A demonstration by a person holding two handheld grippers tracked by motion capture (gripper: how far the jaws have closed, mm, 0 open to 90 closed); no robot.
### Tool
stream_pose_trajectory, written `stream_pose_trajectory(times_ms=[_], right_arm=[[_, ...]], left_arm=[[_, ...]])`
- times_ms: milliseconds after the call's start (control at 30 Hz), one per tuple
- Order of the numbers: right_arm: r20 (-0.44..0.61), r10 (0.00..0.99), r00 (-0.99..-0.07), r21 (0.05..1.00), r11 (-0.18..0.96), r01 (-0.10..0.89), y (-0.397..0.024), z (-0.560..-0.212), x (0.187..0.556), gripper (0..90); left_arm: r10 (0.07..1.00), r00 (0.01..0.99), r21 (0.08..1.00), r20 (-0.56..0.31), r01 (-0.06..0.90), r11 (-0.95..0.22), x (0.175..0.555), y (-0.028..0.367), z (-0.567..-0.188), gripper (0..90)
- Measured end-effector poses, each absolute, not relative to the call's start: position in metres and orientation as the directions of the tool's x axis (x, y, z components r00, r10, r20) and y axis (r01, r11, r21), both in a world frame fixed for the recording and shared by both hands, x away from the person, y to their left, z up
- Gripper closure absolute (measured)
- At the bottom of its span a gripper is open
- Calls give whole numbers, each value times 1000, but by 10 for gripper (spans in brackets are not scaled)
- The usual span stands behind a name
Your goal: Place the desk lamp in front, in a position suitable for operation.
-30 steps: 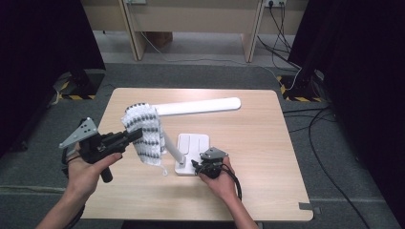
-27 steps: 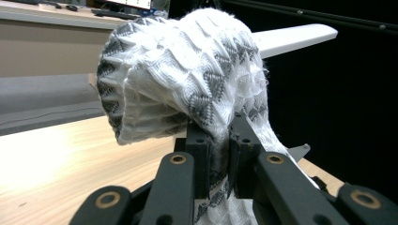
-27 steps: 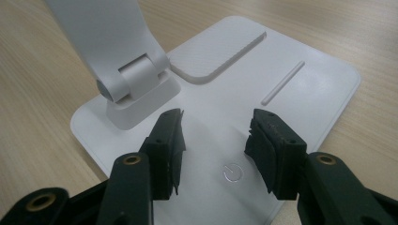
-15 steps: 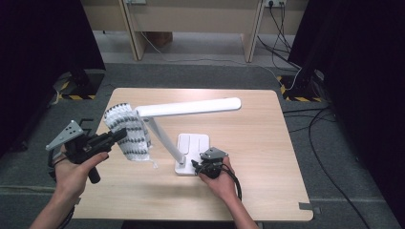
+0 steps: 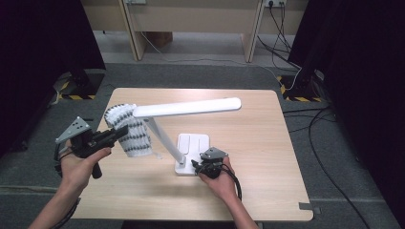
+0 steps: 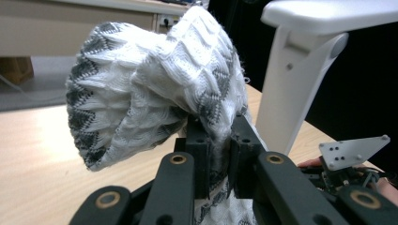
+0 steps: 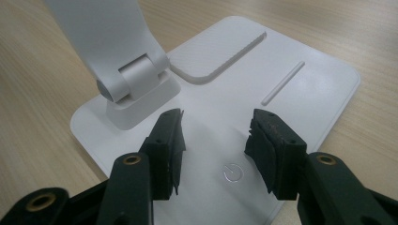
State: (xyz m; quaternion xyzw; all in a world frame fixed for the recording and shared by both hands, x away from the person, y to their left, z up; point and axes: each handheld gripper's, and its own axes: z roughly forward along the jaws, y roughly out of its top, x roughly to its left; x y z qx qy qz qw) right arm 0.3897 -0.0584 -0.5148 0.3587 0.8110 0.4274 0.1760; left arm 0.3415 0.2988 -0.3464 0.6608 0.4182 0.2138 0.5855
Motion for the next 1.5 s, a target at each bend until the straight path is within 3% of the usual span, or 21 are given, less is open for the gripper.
stream_pose_trajectory(times_ms=[500, 900, 1500], right_arm=[[20, 731, -682, 819, 379, 431, -58, -515, 390, 543], [21, 731, -682, 819, 379, 431, -58, -515, 390, 543], [21, 731, -682, 819, 379, 431, -58, -515, 390, 543]], left_arm=[[760, 640, 971, -110, 231, -54, 340, 277, -327, 805], [748, 660, 968, -75, 227, -104, 347, 274, -325, 802], [712, 700, 964, 47, 154, -215, 351, 270, -322, 800]])
